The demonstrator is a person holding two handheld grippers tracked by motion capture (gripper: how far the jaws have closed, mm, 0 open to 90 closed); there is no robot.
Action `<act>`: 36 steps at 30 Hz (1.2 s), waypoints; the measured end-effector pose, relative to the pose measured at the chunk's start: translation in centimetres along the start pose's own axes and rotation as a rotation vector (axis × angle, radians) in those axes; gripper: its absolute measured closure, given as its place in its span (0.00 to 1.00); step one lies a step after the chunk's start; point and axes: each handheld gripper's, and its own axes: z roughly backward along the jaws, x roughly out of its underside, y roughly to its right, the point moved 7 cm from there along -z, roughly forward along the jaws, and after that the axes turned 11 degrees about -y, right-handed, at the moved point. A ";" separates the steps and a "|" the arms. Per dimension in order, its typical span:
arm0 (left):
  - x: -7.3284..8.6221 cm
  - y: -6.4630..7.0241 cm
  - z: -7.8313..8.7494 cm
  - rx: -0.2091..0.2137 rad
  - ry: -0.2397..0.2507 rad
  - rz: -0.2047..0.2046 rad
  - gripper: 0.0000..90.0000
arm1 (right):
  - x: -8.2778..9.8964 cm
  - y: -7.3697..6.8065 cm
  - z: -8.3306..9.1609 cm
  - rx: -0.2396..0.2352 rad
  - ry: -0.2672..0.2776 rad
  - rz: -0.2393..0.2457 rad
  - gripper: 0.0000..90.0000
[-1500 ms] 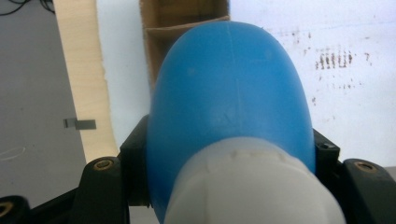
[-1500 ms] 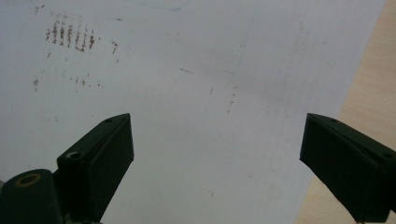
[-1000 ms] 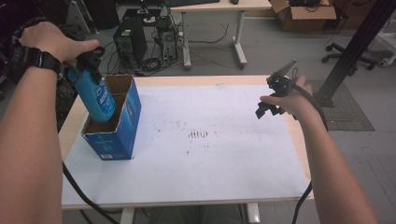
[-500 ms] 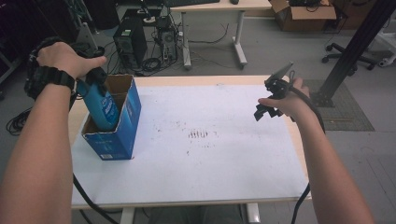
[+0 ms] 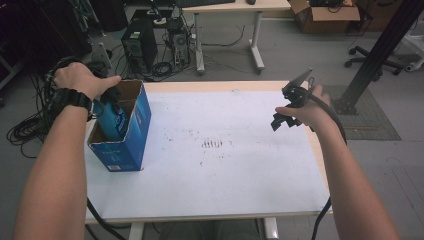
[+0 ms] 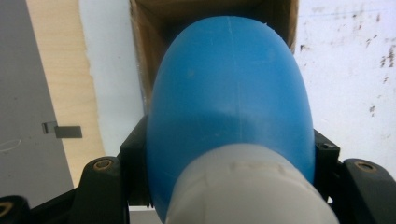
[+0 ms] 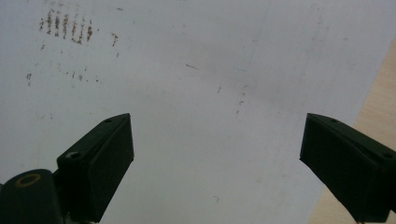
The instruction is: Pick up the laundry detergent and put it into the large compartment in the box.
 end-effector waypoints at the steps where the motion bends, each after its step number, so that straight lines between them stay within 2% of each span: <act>1: 0.0 0.0 -0.6 0.001 -0.004 -0.002 0.42 | 0.1 0.0 -0.1 0.000 -0.004 0.000 0.11; 7: -0.1 0.0 -1.9 0.000 -0.008 0.004 0.42 | 0.2 0.1 -0.3 -0.005 -0.005 -0.005 0.11; 11: -0.1 0.0 -2.9 -0.016 -0.012 0.003 0.42 | 0.2 0.1 -0.3 -0.003 -0.004 0.001 0.11; 15: -0.2 0.1 -3.9 0.006 -0.012 0.001 0.42 | 0.2 -0.2 -0.2 -0.003 0.000 0.005 0.11; 36: -0.4 0.1 -6.5 0.008 -0.034 -0.009 0.41 | 0.4 -0.2 -0.2 -0.008 0.001 0.003 0.11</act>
